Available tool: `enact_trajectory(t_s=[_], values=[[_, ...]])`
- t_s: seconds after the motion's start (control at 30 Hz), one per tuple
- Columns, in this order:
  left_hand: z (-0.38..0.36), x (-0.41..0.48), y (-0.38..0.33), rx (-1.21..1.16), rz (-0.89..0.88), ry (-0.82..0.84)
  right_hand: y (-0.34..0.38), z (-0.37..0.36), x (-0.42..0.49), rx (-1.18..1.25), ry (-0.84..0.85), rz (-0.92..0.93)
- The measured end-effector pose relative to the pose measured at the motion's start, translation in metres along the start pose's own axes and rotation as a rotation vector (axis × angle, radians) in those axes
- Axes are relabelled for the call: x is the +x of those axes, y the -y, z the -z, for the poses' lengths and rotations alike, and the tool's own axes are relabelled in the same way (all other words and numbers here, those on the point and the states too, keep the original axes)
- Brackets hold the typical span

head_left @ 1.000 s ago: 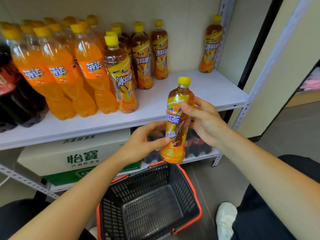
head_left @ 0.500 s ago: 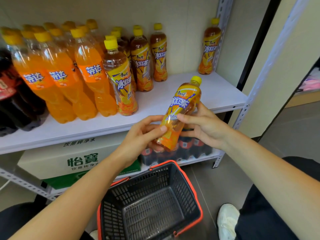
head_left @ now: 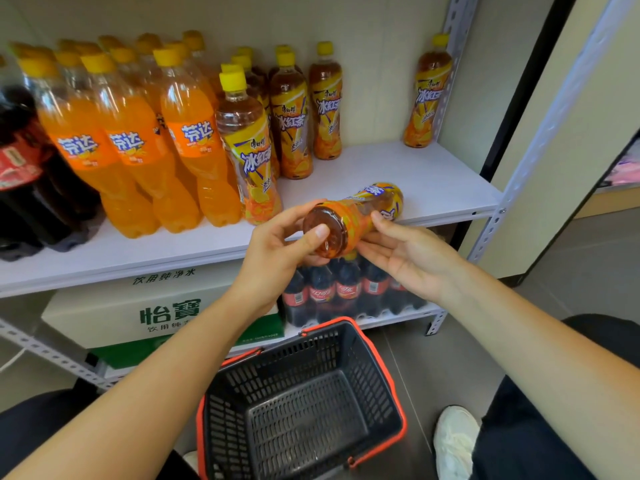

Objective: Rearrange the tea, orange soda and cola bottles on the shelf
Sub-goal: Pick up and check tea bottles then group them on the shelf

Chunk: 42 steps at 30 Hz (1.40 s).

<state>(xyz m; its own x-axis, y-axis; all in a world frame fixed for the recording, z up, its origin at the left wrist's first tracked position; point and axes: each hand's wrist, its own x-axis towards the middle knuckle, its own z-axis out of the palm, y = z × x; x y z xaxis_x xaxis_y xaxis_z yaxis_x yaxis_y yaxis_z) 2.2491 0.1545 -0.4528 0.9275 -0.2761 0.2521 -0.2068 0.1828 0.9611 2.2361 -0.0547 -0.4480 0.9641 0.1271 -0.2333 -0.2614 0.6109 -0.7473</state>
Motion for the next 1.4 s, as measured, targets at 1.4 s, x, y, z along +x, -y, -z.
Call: enact_trajectory(t_s=[1.4], values=[[0.009, 0.0, -0.003, 0.238, 0.078, 0.08, -0.036, -0.001, -0.004, -0.762, 0.132, 0.275]])
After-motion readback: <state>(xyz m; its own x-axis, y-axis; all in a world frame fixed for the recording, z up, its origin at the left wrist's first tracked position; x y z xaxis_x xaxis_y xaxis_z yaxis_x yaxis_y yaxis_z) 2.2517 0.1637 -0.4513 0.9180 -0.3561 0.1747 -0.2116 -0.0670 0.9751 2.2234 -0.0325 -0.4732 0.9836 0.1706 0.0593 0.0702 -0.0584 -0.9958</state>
